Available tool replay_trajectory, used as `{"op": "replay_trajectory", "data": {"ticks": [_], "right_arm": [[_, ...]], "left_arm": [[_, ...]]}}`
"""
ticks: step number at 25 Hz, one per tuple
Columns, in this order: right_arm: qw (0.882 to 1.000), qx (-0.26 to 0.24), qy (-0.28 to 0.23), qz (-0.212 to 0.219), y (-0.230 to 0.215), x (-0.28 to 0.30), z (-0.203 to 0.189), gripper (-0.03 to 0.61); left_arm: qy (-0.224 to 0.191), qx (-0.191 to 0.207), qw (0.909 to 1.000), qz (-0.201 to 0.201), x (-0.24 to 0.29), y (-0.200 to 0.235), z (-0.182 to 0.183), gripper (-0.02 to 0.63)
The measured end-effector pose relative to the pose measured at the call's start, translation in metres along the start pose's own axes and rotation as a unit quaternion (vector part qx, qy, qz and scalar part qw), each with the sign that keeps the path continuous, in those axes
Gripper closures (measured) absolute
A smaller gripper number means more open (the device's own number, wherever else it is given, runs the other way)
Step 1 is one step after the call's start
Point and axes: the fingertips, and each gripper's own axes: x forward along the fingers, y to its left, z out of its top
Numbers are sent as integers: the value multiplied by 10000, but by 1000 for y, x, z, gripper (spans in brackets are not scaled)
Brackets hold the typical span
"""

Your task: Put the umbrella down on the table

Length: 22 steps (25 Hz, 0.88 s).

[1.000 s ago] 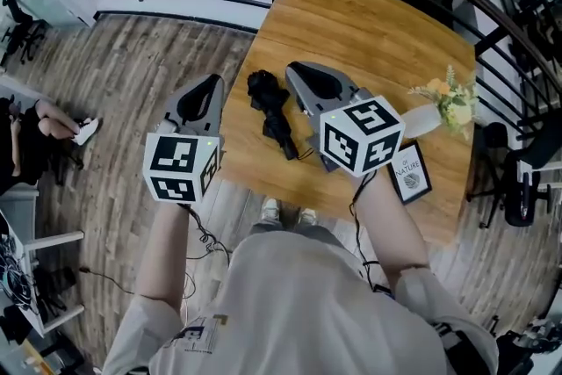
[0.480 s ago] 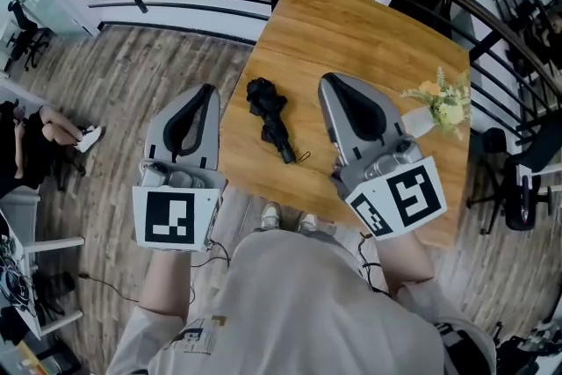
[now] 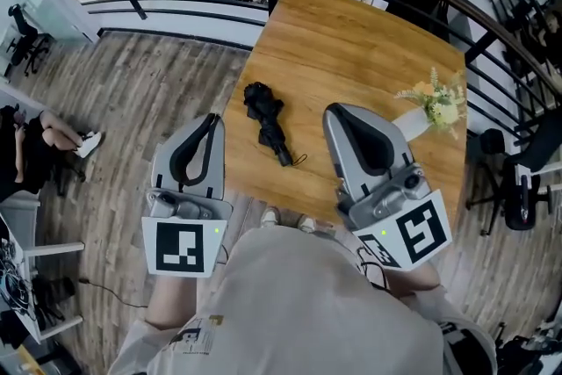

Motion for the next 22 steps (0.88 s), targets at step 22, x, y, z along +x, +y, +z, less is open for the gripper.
{"op": "replay_trajectory", "data": {"ticks": [22], "right_arm": [[9981, 101, 571, 184, 15, -9, -28, 551]], "left_arm": [[-5, -65, 9997, 243, -17, 19, -10, 589]]}}
